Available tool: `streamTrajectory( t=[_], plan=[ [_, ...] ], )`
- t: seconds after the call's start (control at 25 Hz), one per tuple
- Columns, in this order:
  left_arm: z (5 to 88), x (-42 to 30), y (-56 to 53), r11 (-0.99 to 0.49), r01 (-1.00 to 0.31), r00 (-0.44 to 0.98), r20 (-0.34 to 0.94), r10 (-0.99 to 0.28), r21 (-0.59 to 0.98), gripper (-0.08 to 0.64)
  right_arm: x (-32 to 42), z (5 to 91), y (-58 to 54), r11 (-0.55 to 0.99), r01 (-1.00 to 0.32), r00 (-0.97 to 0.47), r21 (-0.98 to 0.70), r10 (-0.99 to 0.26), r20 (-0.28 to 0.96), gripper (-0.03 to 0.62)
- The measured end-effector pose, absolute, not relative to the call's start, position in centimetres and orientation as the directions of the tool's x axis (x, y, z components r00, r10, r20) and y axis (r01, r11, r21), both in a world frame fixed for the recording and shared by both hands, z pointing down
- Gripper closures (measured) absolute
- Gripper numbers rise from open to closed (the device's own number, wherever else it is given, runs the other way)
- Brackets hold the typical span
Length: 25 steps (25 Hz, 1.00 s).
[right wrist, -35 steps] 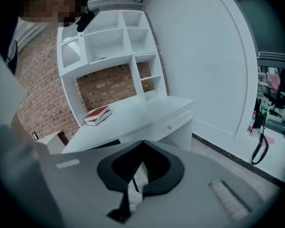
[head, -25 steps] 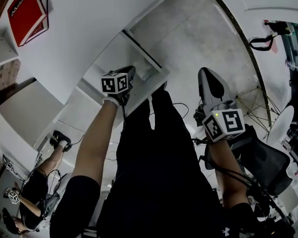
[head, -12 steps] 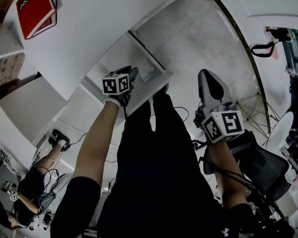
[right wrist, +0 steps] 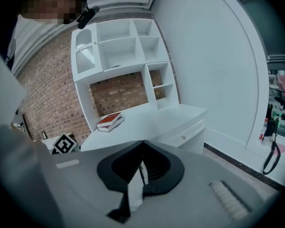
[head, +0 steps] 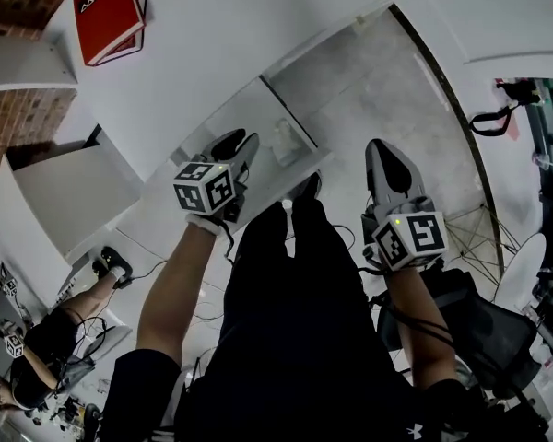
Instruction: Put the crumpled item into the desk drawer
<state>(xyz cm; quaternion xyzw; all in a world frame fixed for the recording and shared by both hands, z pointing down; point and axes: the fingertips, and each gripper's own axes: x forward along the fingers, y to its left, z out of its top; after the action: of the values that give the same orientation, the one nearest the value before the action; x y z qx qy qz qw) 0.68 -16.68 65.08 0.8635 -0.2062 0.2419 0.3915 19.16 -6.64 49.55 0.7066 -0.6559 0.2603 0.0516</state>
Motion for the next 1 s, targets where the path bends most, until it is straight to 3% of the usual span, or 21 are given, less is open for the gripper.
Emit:
streamTrajectory(
  t=[0.4,0.56,0.84,1.0],
  plan=[
    [50.1,-2.4,-17.6,-0.619,-0.560,0.828,0.386,-0.407,0.550,0.448,17.9,43.6,-8.4,-0.054,-0.968,-0.028,-0.246,-0.948,0.318,0.589],
    [44.0,-3.8,-16.8,-0.631,-0.546,0.835,0.299,-0.462,0.551,0.464,17.2,41.0,-8.7,-0.013,-0.973,-0.050,-0.230,-0.962,0.269,0.589],
    [35.4,-5.7,-14.7,-0.697,-0.558,0.822,0.188,-0.537,0.450,0.555,14.5,35.6,-9.2,0.070,-0.977,-0.104,-0.203,-0.982,0.157,0.589],
    [31.6,-6.0,-14.0,-0.723,-0.560,0.817,0.125,-0.563,0.405,0.557,12.9,32.8,-9.1,0.114,-0.976,-0.133,-0.186,-0.986,0.098,0.589]
  ],
)
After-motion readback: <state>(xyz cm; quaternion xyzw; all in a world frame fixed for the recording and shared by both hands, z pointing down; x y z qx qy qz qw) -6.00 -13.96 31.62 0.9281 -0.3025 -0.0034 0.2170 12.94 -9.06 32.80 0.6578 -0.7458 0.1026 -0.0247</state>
